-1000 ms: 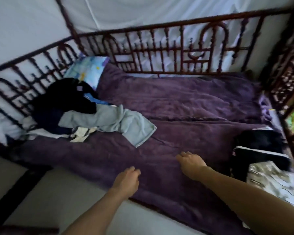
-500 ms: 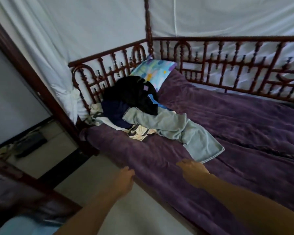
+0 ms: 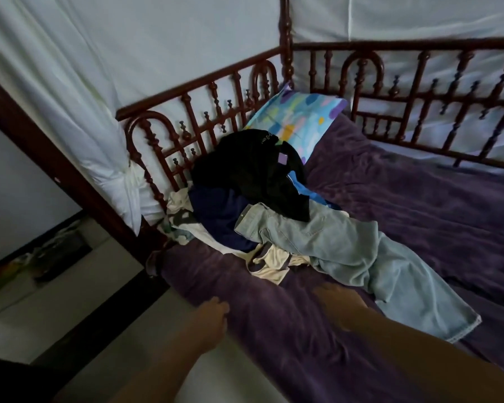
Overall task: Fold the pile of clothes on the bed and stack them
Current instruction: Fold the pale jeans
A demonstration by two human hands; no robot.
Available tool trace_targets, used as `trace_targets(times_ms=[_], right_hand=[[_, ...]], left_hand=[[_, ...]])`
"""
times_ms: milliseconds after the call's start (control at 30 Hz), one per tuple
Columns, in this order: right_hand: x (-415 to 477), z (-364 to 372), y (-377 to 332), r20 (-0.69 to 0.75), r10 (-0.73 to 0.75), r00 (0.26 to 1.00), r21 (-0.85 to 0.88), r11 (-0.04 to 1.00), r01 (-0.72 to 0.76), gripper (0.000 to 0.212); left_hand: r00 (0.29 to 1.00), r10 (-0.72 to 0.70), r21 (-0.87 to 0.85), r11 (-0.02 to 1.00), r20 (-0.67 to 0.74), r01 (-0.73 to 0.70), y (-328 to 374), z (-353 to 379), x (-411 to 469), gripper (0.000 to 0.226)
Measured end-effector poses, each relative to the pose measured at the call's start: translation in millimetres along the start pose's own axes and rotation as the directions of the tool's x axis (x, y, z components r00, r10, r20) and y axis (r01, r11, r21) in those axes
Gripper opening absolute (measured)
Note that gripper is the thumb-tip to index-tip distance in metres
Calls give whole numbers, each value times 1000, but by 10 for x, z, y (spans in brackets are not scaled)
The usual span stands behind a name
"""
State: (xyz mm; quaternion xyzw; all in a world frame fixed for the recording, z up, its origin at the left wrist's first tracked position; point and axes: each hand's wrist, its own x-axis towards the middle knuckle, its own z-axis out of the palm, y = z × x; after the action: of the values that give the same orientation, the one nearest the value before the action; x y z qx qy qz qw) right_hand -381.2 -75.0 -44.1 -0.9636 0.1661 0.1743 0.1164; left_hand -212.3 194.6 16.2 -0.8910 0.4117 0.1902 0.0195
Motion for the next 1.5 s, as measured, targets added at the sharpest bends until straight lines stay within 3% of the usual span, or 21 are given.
trace_targets(times_ms=[133, 433, 633, 700, 833, 900, 1000, 1133, 1233, 1367, 1500], right_hand=[[599, -326, -42, -9, -5, 1000, -19, 1000, 5, 38], [2039, -646, -138, 61, 164, 985, 7, 986, -165, 48], [3365, -642, -438, 114, 311, 944, 109, 940, -322, 39], [3839, -613, -603, 141, 428, 893, 264, 853, -450, 47], [4613, -415, -908, 235, 693, 682, 557, 479, -678, 104], [4813, -278, -1007, 226, 752, 620, 575, 411, -708, 101], [4684, -124, -975, 178, 766, 617, 640, 386, -664, 77], [3881, -78, -602, 137, 779, 611, 600, 426, -677, 39], [3171, -189, -317, 77, 805, 588, 563, 451, -692, 48], [2308, -339, -288, -102, 819, 565, 589, 508, -629, 49], [1579, -403, -479, -333, 771, 543, 561, 625, -543, 52]], left_hand=[[1000, -23, -69, 997, -5, 22, -275, -182, 535, 29], [997, 76, -126, 990, 34, -71, -1020, -217, 1876, 25], [988, 134, -214, 970, 79, -115, -1773, -326, 2962, 22], [989, 131, -218, 969, 72, -113, -2036, -368, 3212, 23], [990, 118, -248, 964, 82, -94, -2530, -302, 3493, 24], [987, 128, -265, 959, 97, -98, -2695, -236, 3586, 25], [980, 151, -239, 964, 127, -117, -2771, -203, 3746, 26], [960, 247, -242, 947, 134, -210, -2380, -408, 4015, 26], [918, 387, -226, 906, 91, -359, -1777, -635, 4208, 26], [800, 597, -127, 799, 51, -588, -832, -775, 4239, 32], [673, 734, 25, 674, 93, -739, -26, -650, 4014, 63]])
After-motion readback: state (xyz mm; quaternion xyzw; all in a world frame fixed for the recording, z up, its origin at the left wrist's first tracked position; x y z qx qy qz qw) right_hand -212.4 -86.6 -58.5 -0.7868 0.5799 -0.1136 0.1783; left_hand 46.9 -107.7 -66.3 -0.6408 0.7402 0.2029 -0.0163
